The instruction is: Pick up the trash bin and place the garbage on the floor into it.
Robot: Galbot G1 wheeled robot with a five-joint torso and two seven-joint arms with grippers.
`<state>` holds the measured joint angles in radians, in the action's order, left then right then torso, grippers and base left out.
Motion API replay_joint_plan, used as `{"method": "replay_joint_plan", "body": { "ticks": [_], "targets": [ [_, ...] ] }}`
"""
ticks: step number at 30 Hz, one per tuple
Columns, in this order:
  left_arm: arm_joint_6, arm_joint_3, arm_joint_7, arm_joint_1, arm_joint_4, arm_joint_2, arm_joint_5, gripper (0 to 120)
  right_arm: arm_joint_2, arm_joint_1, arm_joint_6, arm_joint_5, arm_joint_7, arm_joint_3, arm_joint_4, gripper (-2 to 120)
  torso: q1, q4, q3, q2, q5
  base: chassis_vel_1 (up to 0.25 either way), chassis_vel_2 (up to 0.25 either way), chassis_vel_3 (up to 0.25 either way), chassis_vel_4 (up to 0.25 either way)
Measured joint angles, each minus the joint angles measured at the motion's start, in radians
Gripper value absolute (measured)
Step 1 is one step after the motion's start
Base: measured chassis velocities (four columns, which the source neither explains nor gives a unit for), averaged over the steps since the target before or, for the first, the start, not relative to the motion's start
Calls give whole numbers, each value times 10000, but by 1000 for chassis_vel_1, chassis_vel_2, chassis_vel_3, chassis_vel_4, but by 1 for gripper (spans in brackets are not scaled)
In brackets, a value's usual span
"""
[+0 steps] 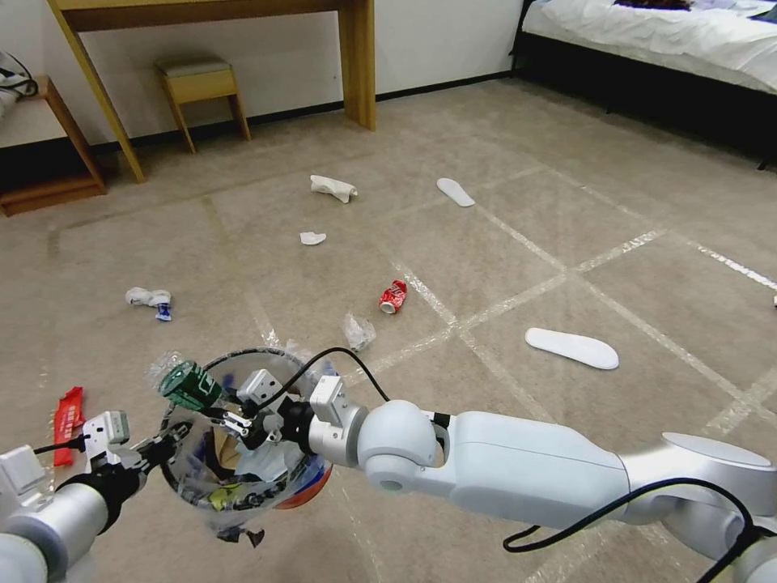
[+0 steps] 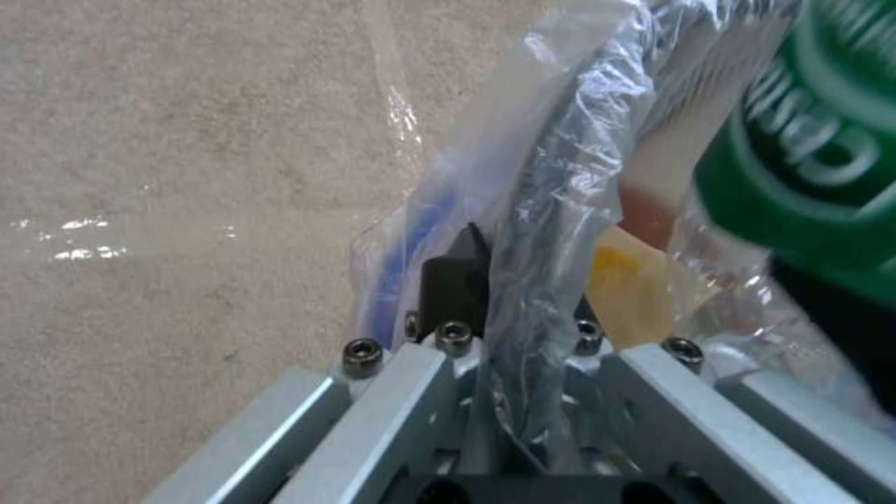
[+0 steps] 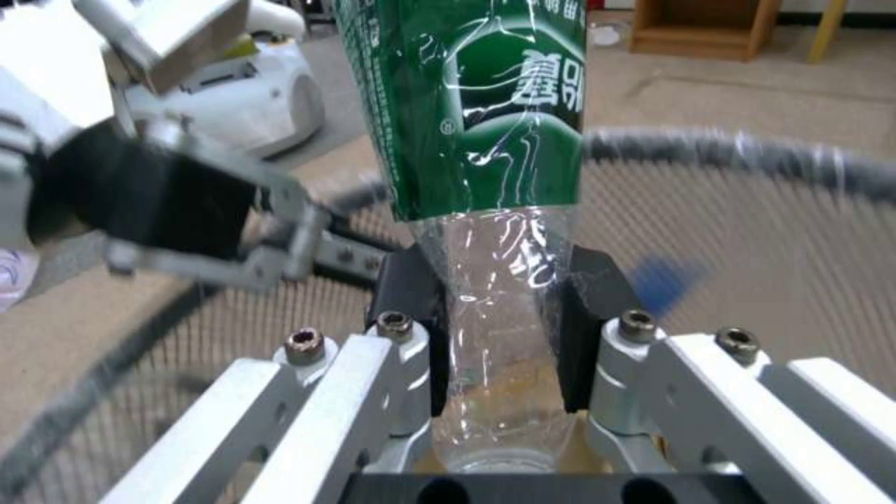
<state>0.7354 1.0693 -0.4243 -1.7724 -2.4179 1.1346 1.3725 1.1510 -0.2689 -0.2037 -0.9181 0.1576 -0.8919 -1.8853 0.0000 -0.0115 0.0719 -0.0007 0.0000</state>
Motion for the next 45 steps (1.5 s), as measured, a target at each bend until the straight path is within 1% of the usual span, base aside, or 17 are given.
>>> {"method": "replay_joint_plan", "body": {
  "ticks": [10,11,12,14,15,16,17,20,22,23,25,26,29,30,32,35,45],
  "targets": [
    [0,-6,0,10,8,6,-6,1,-311,-81,-10,65,27,42,-168,20,0,-1,0,0,0,0,0,0,0],
    [0,19,0,-7,7,5,-6,1,-360,-62,-45,48,51,51,-223,25,0,0,0,0,0,0,0,0,0],
    [0,19,0,-7,7,5,-6,1,-360,-62,-45,48,51,51,-223,25,0,0,0,0,0,0,0,0,0],
    [0,37,0,-49,-7,11,-6,1,-394,-47,-80,37,76,53,-250,36,0,0,0,0,0,0,0,0,0],
    [0,37,0,-49,-7,11,-6,1,-394,-47,-80,37,76,53,-250,36,0,0,0,0,0,0,0,0,0],
    [0,46,0,-62,-17,16,-6,1,-395,-42,-85,36,86,53,-251,39,0,0,0,0,0,0,0,0,0],
    [0,68,0,-84,-25,22,-8,1,-395,-29,-91,34,94,58,-267,47,0,0,0,0,0,0,0,0,0],
    [-1,74,0,-98,-25,23,-10,1,-393,-24,-95,30,94,67,-278,50,0,0,0,0,0,0,0,0,0],
    [-1,79,1,-113,-26,42,-21,1,-386,-3,-102,27,94,95,-311,64,0,0,0,0,0,0,0,0,0],
    [-1,79,1,-113,-26,42,-21,1,-386,-3,-102,27,94,95,-311,64,0,0,0,0,0,0,0,0,0],
    [-1,78,2,-135,-36,54,-35,1,-395,-1,-103,26,95,119,-325,73,0,0,0,0,0,0,0,0,0],
    [-1,78,2,-151,-42,55,-40,1,-401,-1,-103,26,95,128,-333,79,0,0,0,0,0,0,0,0,0],
    [-1,78,3,-158,-45,55,-41,1,-405,-2,-103,26,95,132,-340,82,0,0,0,-1,0,0,0,0,0],
    [-1,104,4,-173,-67,53,-42,1,-403,9,-104,24,95,156,-358,90,0,0,0,0,0,0,0,0,0],
    [-1,128,6,-193,-71,47,-42,1,-373,31,-104,21,97,178,-373,98,0,0,0,0,0,0,0,0,0],
    [-1,148,7,-202,-70,43,-42,1,-354,42,-104,14,101,198,-404,100,0,1,0,0,0,0,0,0,0],
    [-1,132,13,-209,-7,62,-72,1,-387,69,-119,-69,129,343,-599,100,0,0,0,0,0,0,0,0,0]
  ]
}}
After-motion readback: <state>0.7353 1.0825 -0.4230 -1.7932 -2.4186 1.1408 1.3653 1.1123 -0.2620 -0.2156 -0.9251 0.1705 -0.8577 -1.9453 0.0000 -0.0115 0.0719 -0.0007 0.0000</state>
